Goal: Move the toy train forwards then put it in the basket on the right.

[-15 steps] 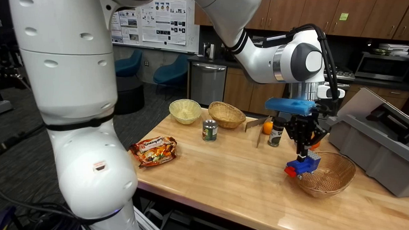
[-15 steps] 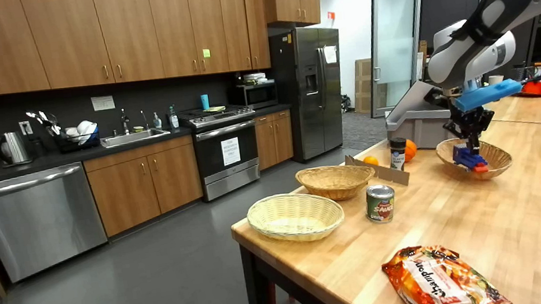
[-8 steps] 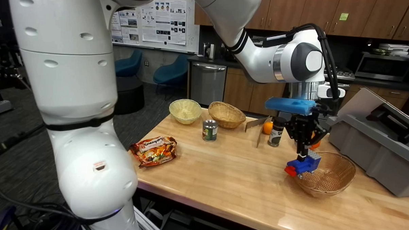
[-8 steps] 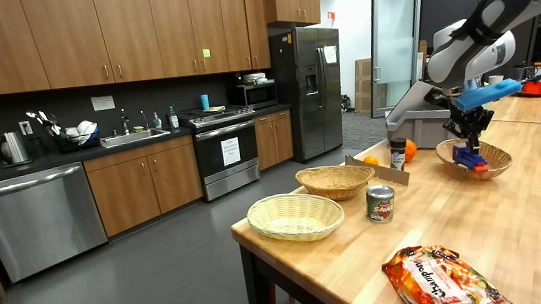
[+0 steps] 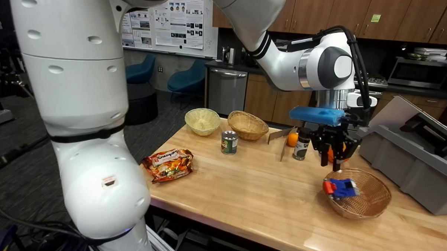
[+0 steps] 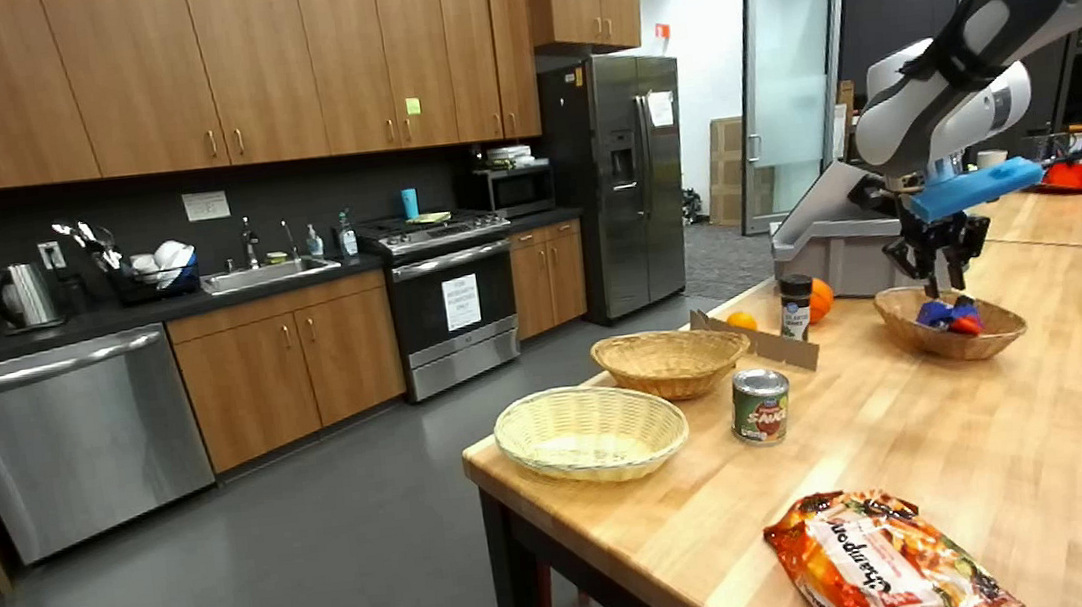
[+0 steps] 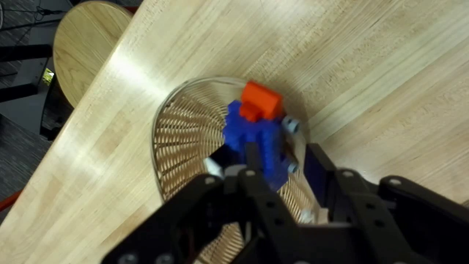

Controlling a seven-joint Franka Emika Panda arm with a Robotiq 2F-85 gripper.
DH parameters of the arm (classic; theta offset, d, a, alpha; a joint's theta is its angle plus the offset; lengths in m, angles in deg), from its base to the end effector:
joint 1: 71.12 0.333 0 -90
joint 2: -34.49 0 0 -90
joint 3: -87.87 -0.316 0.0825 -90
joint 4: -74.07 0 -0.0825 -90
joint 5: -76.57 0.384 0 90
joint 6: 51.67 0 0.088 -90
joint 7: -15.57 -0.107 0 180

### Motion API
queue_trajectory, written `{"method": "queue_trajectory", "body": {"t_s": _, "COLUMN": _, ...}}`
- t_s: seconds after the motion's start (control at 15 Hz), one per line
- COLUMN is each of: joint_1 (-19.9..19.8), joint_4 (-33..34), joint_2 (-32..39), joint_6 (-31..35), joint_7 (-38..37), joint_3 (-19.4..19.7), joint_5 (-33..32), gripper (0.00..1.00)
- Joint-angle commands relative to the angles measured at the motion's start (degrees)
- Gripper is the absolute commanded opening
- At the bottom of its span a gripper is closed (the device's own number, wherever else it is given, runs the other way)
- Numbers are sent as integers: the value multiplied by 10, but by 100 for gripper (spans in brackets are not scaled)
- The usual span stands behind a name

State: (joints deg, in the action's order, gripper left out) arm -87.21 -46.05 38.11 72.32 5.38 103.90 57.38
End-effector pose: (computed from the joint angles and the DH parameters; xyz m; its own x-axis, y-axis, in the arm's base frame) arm 0.4655 -0.3060 0.3953 0.8544 -0.5189 0.0294 -0.5041 -0.8137 0.2896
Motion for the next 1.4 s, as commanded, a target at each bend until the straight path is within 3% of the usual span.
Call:
{"method": "queue_trajectory", "body": {"t_s": 0.0, "joint_1": 1, "joint_4": 1, "joint_2": 0, "joint_6": 0, "joint_7": 0, "joint_3": 2, "joint_5": 3, "gripper": 69}}
{"method": "queue_trajectory", "body": {"t_s": 0.33, "joint_1": 1, "joint_4": 2, "joint_2": 0, "joint_6": 1, "joint_7": 1, "joint_3": 2, "joint_5": 3, "gripper": 99}}
{"method": "queue_trajectory", "body": {"t_s": 1.33, "joint_1": 16, "joint_4": -47, "joint_2": -38, "joint_6": 5, "joint_7": -17, "joint_3": -10, "joint_5": 8, "gripper": 100}}
